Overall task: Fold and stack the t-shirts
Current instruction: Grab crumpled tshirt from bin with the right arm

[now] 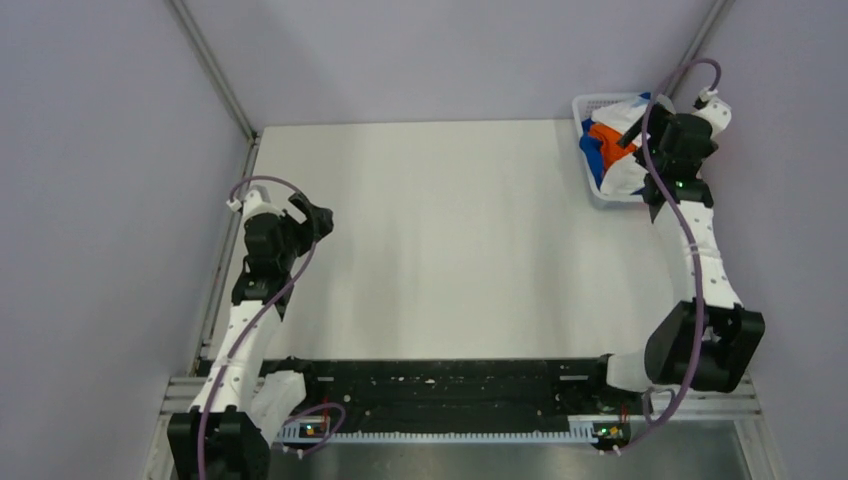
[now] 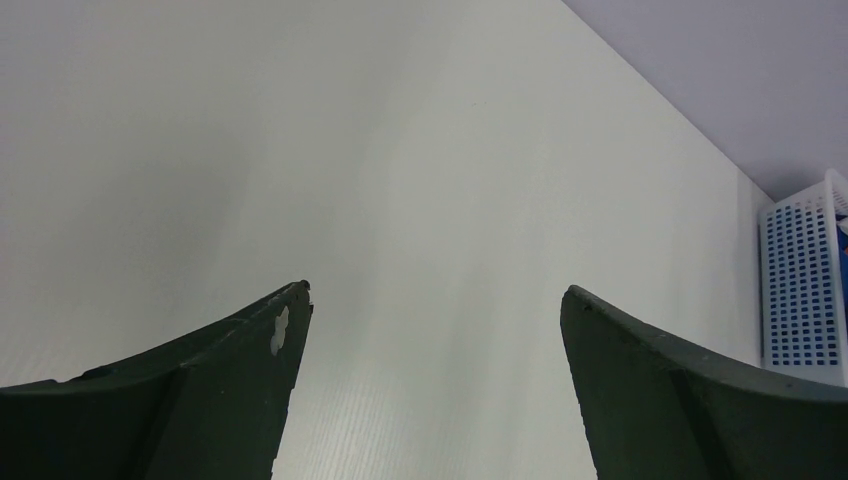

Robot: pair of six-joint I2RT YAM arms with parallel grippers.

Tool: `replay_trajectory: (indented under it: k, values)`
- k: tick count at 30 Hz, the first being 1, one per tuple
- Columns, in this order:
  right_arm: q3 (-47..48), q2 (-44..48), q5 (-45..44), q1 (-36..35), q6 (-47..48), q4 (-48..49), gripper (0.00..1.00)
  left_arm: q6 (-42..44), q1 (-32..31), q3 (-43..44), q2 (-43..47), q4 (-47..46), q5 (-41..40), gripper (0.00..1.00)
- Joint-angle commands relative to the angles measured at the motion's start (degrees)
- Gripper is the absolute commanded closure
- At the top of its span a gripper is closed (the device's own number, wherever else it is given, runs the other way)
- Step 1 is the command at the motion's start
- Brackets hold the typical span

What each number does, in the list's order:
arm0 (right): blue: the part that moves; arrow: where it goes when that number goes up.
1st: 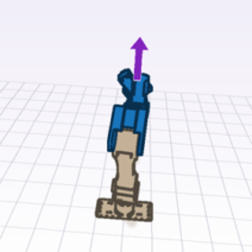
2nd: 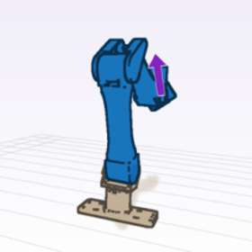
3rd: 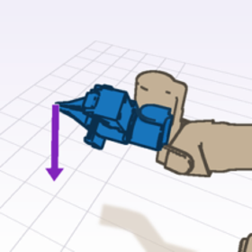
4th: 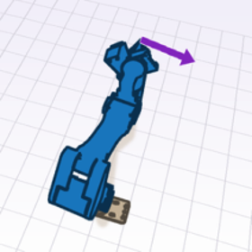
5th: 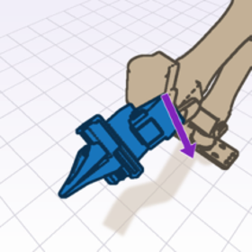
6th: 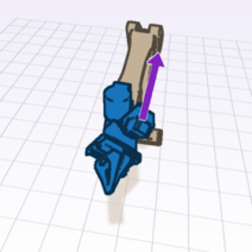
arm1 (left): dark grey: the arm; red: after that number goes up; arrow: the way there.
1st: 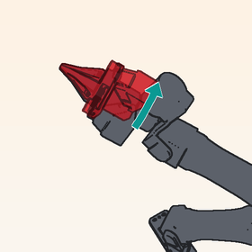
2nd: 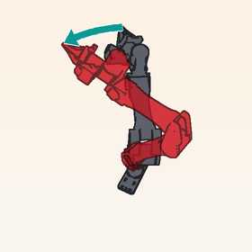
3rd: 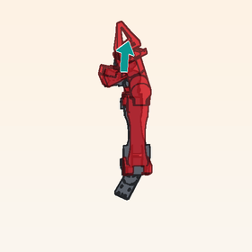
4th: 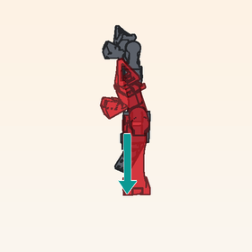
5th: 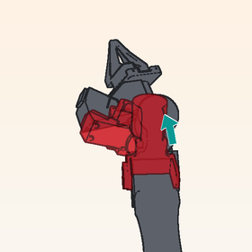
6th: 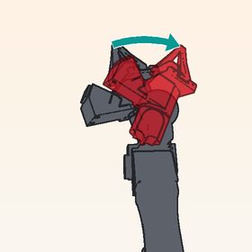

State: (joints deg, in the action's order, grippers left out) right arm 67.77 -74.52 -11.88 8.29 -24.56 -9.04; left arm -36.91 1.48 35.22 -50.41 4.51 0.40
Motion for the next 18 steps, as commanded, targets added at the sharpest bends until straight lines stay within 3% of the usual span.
replay_trajectory:
  k: [1, 13, 18]
  values:
    - [9.5, -10.2, 2.8, 5.5, 3.3, -3.4, 0.01, 1.6, 0.3, 0.9, -1.7, -3.3, 0.1, 0.01]
    - [33.2, -36.6, 10.9, 10.9, 3.2, -11.5, 0.02, 2.0, 0.3, 2.9, -6.9, -3.6, 1.0, 0.01]
    - [38.2, -41.6, 10.4, 11.3, 3.2, -11.6, 0.17, 2.0, 0.2, 3.0, -7.5, -3.5, 1.6, 0.01]
